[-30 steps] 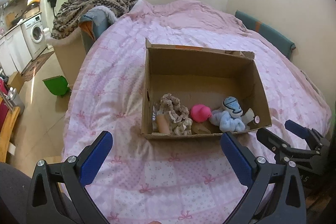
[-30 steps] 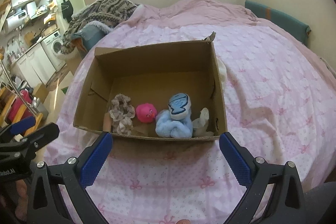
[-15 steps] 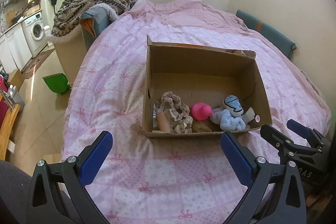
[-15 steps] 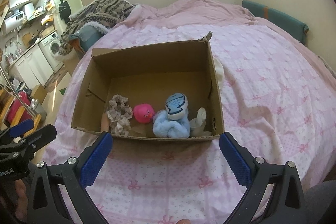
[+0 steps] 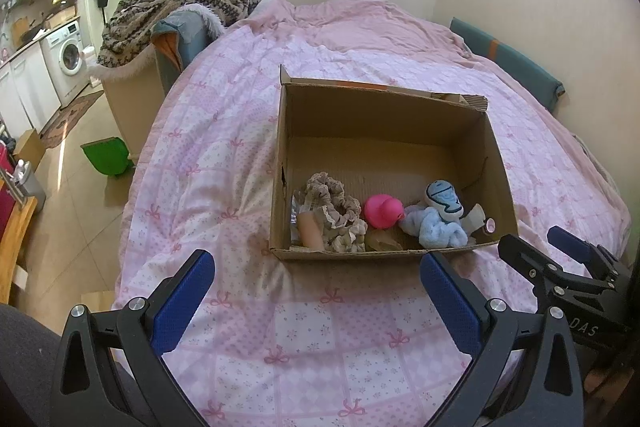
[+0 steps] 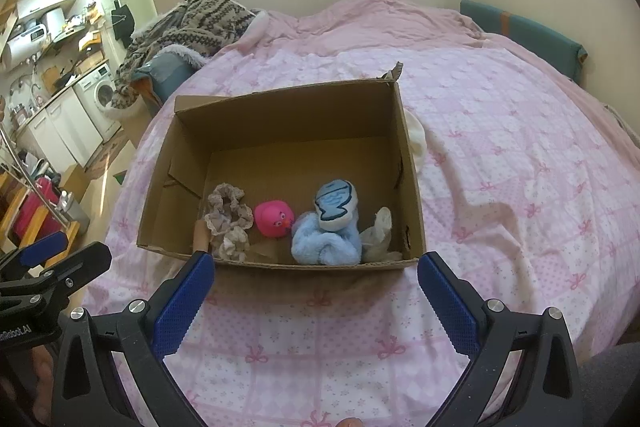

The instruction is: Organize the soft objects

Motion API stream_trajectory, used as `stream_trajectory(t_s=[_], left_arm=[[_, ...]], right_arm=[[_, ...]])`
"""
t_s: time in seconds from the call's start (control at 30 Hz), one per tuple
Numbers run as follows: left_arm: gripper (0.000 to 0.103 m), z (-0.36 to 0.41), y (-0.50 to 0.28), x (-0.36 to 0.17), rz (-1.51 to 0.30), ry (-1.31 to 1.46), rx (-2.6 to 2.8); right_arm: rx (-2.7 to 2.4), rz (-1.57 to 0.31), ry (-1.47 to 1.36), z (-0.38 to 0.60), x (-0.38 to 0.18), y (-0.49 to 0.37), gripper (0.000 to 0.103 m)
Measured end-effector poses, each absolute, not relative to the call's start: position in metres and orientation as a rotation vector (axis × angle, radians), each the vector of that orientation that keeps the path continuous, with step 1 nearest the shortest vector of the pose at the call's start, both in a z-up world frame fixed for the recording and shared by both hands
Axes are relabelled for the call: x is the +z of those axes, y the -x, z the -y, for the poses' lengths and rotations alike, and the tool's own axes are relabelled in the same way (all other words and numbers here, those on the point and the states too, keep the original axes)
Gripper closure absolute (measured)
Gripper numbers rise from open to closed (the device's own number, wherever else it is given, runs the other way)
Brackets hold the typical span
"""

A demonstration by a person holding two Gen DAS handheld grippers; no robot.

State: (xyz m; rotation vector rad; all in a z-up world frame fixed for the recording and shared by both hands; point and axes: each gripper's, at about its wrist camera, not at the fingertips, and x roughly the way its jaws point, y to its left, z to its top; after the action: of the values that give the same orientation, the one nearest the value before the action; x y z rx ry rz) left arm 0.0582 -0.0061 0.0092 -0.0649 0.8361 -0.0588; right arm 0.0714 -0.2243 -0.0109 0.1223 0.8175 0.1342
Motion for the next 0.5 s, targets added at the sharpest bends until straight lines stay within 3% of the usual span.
stream_trajectory(t_s=[0.5], left_arm=[[0.000, 0.0056, -0.0584, 0.0086, -0.839, 0.068, -0.060]], right_arm=[[0.134, -0.819, -0.121, 0.2246, -0.0107, -0.0715, 0.000]])
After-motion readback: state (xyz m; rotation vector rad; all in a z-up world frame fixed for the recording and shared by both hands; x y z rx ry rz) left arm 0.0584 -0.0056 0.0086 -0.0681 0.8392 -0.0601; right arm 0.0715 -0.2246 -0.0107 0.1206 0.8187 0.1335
